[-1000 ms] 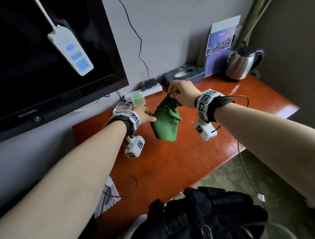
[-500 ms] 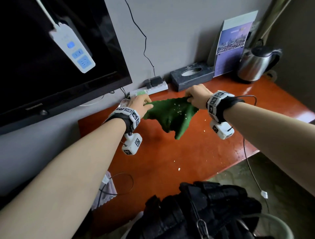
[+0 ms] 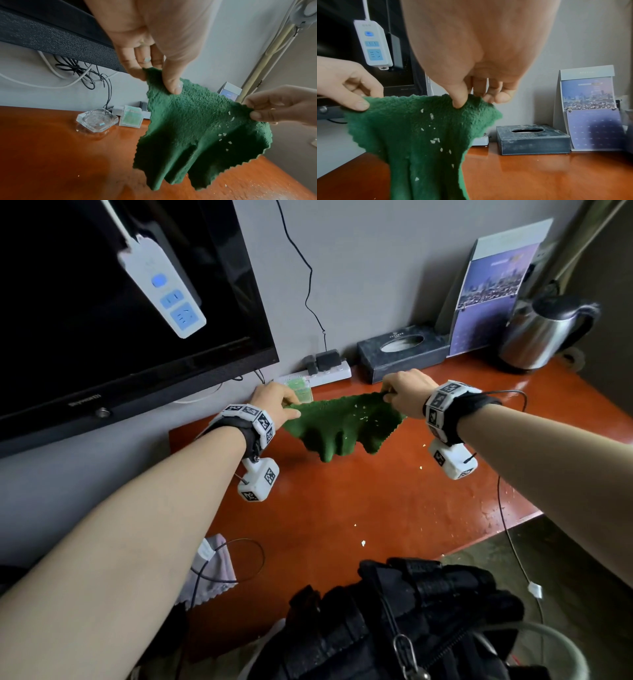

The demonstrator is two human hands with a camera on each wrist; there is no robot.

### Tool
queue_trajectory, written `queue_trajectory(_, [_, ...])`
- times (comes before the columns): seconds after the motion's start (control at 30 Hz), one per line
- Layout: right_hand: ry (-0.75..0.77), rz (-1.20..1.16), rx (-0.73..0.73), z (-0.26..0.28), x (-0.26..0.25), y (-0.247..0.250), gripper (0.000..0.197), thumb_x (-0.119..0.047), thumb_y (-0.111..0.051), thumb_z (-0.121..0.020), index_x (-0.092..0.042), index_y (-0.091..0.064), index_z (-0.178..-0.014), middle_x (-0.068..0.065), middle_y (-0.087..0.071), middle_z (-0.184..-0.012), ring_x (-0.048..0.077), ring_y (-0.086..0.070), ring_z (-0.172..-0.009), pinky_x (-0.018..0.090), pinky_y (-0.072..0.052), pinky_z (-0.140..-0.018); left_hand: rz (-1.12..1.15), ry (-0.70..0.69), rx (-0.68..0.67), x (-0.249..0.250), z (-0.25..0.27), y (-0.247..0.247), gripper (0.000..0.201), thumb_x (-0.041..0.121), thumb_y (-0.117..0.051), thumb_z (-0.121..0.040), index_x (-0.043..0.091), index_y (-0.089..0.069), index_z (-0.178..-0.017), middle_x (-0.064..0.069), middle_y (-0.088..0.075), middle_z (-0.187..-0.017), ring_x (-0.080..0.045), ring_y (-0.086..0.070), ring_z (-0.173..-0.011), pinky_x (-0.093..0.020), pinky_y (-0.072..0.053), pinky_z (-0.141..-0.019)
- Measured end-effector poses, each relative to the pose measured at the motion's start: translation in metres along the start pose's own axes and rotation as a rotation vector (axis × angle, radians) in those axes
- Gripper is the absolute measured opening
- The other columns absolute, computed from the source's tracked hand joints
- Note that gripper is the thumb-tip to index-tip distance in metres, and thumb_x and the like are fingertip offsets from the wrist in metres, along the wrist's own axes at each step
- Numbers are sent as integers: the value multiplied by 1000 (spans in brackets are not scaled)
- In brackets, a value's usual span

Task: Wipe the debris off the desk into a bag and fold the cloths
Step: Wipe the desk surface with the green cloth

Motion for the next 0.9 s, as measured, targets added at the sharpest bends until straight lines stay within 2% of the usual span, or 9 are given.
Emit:
queue_trajectory(0.17, [-46, 40, 23, -7, -3, 1, 19, -30, -53, -95, -22, -58, -111, 8, -57, -97, 31, -55, -91, 32, -39, -70, 10, 19, 68, -9, -4, 5, 17, 24, -76, -85, 20, -74, -101, -1, -67, -95, -23, -65, -92, -32, -53, -87])
queue_trajectory(0.3, [-76, 39, 31, -12, -10, -5, 17, -30, -56, -93, -23, -60, -108, 8, -57, -97, 32, -55, -89, 33, -42, -69, 12, 39, 39, -19, -3, -3, 15, 23, -69, -90, 20, -70, -105, -7, -66, -109, -26, -64, -93, -31, -50, -86])
queue_trajectory(0.43, [-83, 12, -11, -14, -16, -17, 16, -26, -57, -93, -20, -61, -107, 12, -59, -100, 33, -55, -86, 35, -47, -71, 69, 65, -21, -32, -1, -14, 16, 18, -71, -89, 16, -70, -105, -9, -68, -112, -19, -63, -93, -25, -47, -82])
queue_trajectory(0.57, [-75, -34, -49, -17, -23, -24, 17, -24, -58, -92, -17, -62, -106, 14, -62, -102, 33, -59, -90, 37, -52, -77, 93, 60, -89, -45, -2, -17, 15, 18, -75, -85, 19, -72, -100, -9, -70, -114, -22, -67, -103, -34, -54, -93])
queue_trajectory(0.63, [-68, -58, -53, -18, -26, -24, 16, -25, -60, -91, -17, -63, -104, 13, -64, -102, 31, -60, -91, 37, -53, -79, 100, 72, -118, -49, -3, -16, 18, 19, -75, -86, 19, -72, -104, -10, -69, -116, -23, -67, -104, -32, -52, -93])
queue_trajectory(0.73, [-80, -85, -75, -18, -31, -23, 16, -26, -62, -89, -15, -66, -100, 7, -65, -96, 24, -58, -86, 31, -49, -74, 99, 79, -240, -53, -4, -17, 30, 20, -72, -89, 14, -69, -117, -13, -66, -124, -24, -64, -110, -26, -48, -88])
queue_trajectory(0.83, [-160, -119, -256, -11, -36, -29, 12, -24, -65, -87, -13, -67, -91, 4, -63, -81, 20, -58, -70, 24, -45, -58, 3, 55, -470, -57, 1, -21, 34, 25, -69, -92, 13, -66, -124, -9, -66, -122, -21, -62, -106, -25, -44, -84])
queue_trajectory(0.9, [-211, -143, -350, -7, -37, -37, 13, -22, -66, -86, -10, -68, -90, 3, -62, -74, 20, -58, -65, 23, -43, -52, -59, 31, -618, -60, 3, -24, 38, 30, -67, -93, 16, -65, -127, -5, -66, -122, -20, -60, -105, -28, -44, -87])
Point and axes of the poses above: each hand's wrist, its own z-axis away from the middle knuckle, its own y-axis out of the back of the hand, x = y × z, the point moved 3 cm from there along -z, towards the middle knuckle
